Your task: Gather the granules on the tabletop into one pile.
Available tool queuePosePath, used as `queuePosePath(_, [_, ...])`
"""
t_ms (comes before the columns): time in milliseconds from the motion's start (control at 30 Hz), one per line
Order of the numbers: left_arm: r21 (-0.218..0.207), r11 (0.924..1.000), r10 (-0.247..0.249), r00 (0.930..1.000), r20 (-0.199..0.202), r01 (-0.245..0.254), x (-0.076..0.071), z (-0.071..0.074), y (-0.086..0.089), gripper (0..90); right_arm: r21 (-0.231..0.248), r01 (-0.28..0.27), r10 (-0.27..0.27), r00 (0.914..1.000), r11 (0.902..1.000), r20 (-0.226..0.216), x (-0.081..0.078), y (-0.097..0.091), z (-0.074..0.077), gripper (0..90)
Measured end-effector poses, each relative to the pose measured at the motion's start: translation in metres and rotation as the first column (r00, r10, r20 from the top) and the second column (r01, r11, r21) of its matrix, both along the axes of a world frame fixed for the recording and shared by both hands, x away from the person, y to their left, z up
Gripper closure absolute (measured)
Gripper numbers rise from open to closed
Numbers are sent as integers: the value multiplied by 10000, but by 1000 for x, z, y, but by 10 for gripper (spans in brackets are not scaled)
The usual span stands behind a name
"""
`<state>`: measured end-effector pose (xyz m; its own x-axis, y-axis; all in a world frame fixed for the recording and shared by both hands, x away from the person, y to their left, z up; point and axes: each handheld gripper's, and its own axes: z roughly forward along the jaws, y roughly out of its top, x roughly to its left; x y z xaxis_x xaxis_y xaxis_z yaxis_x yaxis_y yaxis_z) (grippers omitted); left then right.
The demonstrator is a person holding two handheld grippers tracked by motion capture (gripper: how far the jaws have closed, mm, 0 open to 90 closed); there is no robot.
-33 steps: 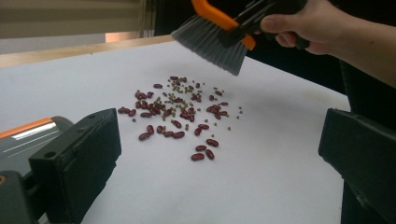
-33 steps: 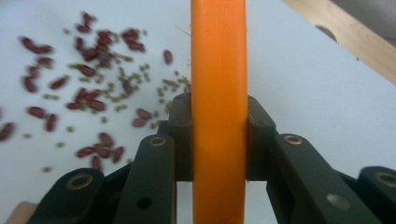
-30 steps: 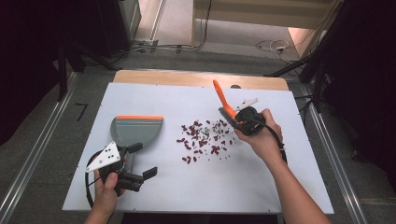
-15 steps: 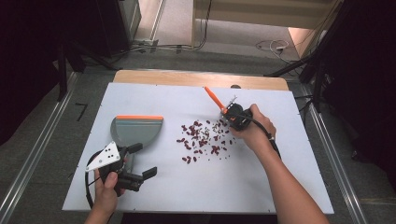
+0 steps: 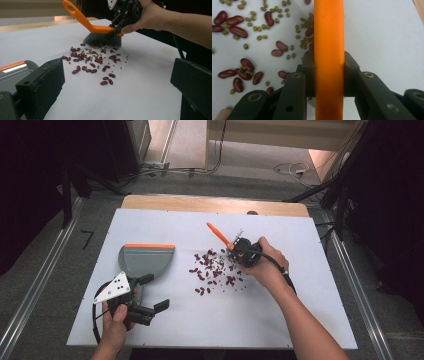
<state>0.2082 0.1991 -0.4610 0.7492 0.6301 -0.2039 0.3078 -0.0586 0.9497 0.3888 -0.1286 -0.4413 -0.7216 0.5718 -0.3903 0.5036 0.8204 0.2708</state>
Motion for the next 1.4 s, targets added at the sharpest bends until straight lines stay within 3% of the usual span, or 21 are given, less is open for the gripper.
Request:
queuePosePath(100, [-1, 10000, 11, 10000, 17, -11, 0, 0, 1, 2, 80, -240, 241, 9997, 9997, -73, -4, 2, 0, 686])
queuePosePath(267, [19, 10000, 18, 10000, 1, -18, 0, 0, 0, 2, 599, -621, 657, 9961, 9963, -597, -7, 1, 7, 686])
queuePosePath(500, [4, 10000, 24, 10000, 0, -24, 0, 0, 1, 2, 481, -521, 516, 9986, 9975, 117, 4, 2, 15, 686])
queuePosePath(567, [9, 10000, 22, 10000, -2, -22, 0, 0, 1, 2, 262, -721, 707, 9962, 9971, 517, 11, 9, 12, 685])
queuePosePath(667, [18, 10000, 10, 10000, -8, -10, 0, 0, 1, 2, -14, -837, 836, 9940, 9965, 700, 16, 15, 7, 685])
queuePosePath(800, [33, 10000, -1, 10000, -10, 1, 0, 0, 1, 2, 6, -1086, 1085, 9935, 9941, 335, 18, 23, -1, 685])
queuePosePath(933, [54, 10000, 16, 10000, -19, -15, 1, -1, 2, 2, -420, -1589, 1593, 9872, 9864, 59, 8, 27, -1, 686])
queuePosePath(1100, [48, 10000, -4, 10000, -18, 4, 0, 0, 1, 2, -100, -1962, 1957, 9799, 9805, -393, -3, 22, 6, 685])
queuePosePath(1267, [54, 10000, -13, 10000, 5, 13, 0, 1, -1, 2, 99, -1926, 1923, 9810, 9812, 251, 2, 19, 16, 685])
queuePosePath(1367, [69, 10000, -33, 10000, 2, 33, 0, 0, -1, 2, -42, -2199, 2197, 9732, 9755, 682, 10, 26, 14, 685])
queuePosePath(1400, [93, 10000, -25, 10000, 10, 25, 1, 0, 0, 2, -277, -2513, 2527, 9645, 9675, 767, 15, 30, 11, 685])
